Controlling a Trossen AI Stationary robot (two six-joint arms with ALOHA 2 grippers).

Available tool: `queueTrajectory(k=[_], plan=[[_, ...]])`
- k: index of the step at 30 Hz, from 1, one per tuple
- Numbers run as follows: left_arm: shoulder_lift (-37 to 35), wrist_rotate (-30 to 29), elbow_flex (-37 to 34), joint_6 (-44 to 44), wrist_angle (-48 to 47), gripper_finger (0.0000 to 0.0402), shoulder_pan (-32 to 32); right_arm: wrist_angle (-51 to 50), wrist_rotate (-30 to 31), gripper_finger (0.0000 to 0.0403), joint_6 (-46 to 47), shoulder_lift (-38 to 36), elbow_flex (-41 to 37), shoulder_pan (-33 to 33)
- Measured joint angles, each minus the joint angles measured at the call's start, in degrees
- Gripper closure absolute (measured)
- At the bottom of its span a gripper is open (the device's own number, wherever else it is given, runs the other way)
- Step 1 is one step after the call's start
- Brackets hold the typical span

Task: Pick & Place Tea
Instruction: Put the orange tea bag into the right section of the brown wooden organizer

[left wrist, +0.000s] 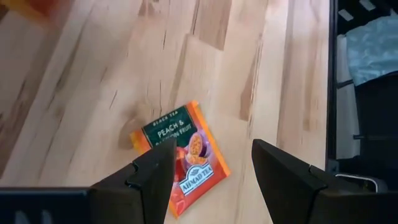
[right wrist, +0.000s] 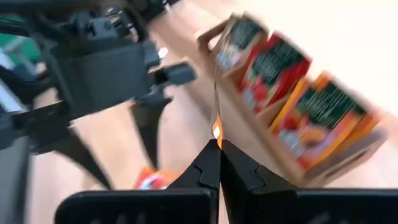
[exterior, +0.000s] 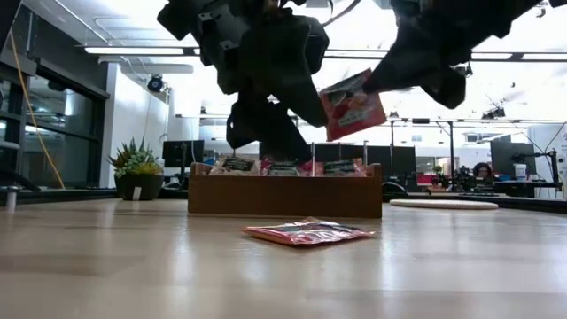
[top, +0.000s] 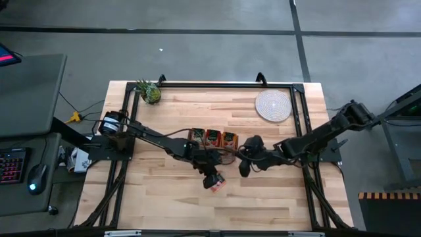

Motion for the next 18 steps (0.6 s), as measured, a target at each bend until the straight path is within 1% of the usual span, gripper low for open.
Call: queueTrajectory(k=[4, 7, 10, 11, 12, 15, 17, 18], plan=[[-0.9, -0.2, 0.0, 0.0, -1.1, 0.0193, 0.0, -0.9, 2.8, 0.0403, -5.0, 0.0, 0.3, -1.6], [-1.6, -1.8, 0.1, 0.0, -0.4, 0.0193, 0.0, -2.6, 3.4, 0.0403, -6.6, 0.0, 0.3, -3.4], [-2.9, -4.5, -0.2, 0.4, -2.5, 0.0193, 0.0, -3.4, 2.4, 0.0403, -8.8, 0.0, 0.3, -5.5], [-3.1, -4.6, 0.0, 0.5, -1.5, 0.0193, 0.0, -3.5, 2.0, 0.0403, -9.9, 0.0, 0.2, -6.3], [-3.3, -5.1, 0.2, 0.7, -1.0, 0.0193, 0.0, -3.5, 1.3, 0.0403, -11.0, 0.0, 0.2, -7.1], [-5.2, -6.5, -0.2, 1.8, -4.5, 0.0193, 0.0, -3.4, -1.3, 0.0403, -14.0, 0.0, 0.2, -9.5], [-5.4, -7.1, 0.2, 1.8, -3.0, 0.0193, 0.0, -3.4, -3.1, 0.0403, -15.9, 0.0, 0.2, -11.3], [-5.6, -7.6, 0.2, 1.8, -3.7, 0.0193, 0.0, -3.4, -3.8, 0.0403, -16.6, 0.0, 0.2, -12.1]])
